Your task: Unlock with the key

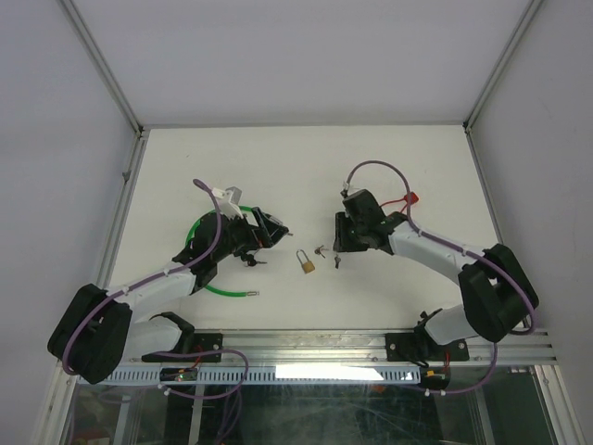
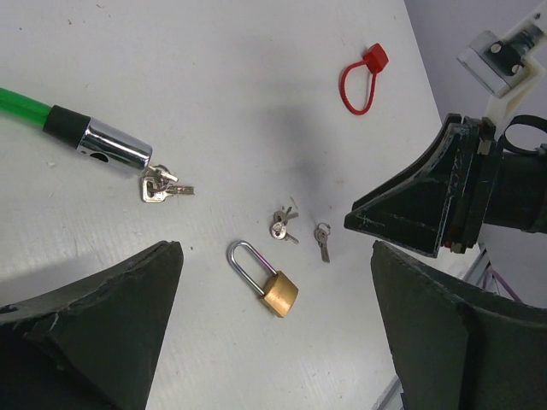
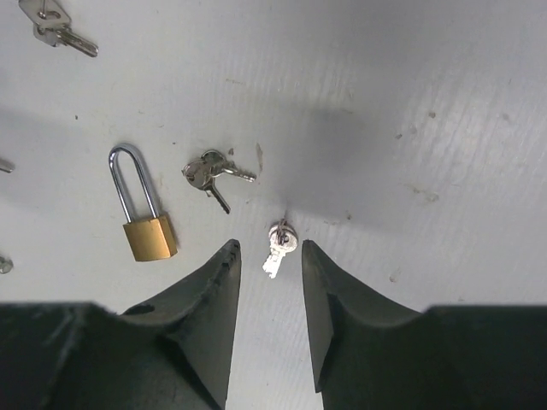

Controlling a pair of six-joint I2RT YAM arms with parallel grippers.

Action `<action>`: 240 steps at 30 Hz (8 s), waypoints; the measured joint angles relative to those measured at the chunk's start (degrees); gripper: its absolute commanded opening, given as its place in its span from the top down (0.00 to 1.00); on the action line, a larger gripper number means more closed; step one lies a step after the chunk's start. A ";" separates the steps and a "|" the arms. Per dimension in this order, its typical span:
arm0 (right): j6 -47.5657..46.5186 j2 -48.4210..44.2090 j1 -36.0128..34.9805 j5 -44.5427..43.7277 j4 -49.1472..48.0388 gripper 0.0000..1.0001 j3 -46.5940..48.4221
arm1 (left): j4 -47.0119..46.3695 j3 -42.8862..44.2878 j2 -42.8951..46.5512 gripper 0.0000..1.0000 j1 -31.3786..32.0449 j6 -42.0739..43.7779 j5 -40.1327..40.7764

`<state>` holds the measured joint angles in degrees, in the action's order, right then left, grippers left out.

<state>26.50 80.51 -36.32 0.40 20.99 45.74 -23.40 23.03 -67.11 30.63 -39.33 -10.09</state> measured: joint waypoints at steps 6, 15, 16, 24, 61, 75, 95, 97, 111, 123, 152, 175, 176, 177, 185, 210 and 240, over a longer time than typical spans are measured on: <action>-6.16 6.64 -0.70 -1.36 7.89 0.65 7.89 | 0.59 -0.37 1.01 0.04 0.00 0.20 1.05; -10.25 14.05 -1.16 -0.90 14.32 0.71 14.27 | 1.14 -0.37 1.46 0.04 0.00 0.37 1.05; -10.43 14.67 -1.31 -0.76 14.56 0.71 14.84 | 1.14 -0.37 1.55 0.04 0.00 0.37 1.05; -11.45 18.64 -2.19 0.35 15.34 0.77 16.74 | 1.16 -0.39 1.95 0.04 0.00 0.39 1.05; 12.98 -5.18 -4.02 7.91 -26.05 1.00 -5.84 | -9.97 -3.28 2.21 0.10 0.00 -4.61 -7.45; 25.97 -7.82 -5.20 8.22 -44.17 1.00 -14.16 | -20.06 -5.38 2.21 0.17 0.00 -6.97 -10.03; 38.45 -10.40 -5.64 7.89 -60.33 1.00 -20.44 | -34.12 -7.23 -3.08 0.51 0.00 -10.88 -14.69; 39.10 -10.38 -5.68 7.91 -61.42 1.00 -20.46 | -35.17 -7.30 -3.61 0.54 0.00 -11.02 -15.06; 41.42 -7.87 -5.97 8.76 -64.94 1.00 -20.48 | -39.04 -7.32 -5.42 0.69 0.04 -11.02 -15.85; 42.07 -6.82 -6.05 9.38 -66.25 1.00 -20.48 | -39.56 -7.32 -6.03 0.77 0.04 -10.82 -15.89; 24.63 -6.67 -0.55 21.86 -63.32 0.54 -19.58 | 1.22 6.32 3.69 1.00 0.55 3.28 -14.97; -8.04 -13.92 0.96 43.43 -49.22 0.44 -12.52 | 58.58 40.17 -4.63 1.00 2.75 42.49 -26.93; -8.37 -13.92 0.92 43.74 -49.62 0.44 -12.52 | 59.19 40.57 -5.09 1.00 3.26 43.32 -27.32; -8.66 -13.92 0.79 43.98 -50.21 0.44 -12.52 | 59.82 40.85 -5.42 1.00 3.78 43.98 -27.65; -9.57 -11.82 -1.11 45.07 -53.77 0.44 -10.86 | 62.03 42.21 -6.71 1.00 5.81 46.47 -29.07; -9.92 -8.81 -1.51 45.35 -51.36 0.44 -10.84 | 62.01 42.29 -6.82 1.00 5.81 47.52 -31.98; -10.25 -11.21 -0.92 42.53 -45.07 1.00 -13.64 | 50.25 35.67 -2.62 0.48 6.14 29.88 -15.74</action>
<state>16.25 69.30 -37.23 42.94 -24.08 32.10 26.85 58.70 -69.73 36.77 -9.45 -25.82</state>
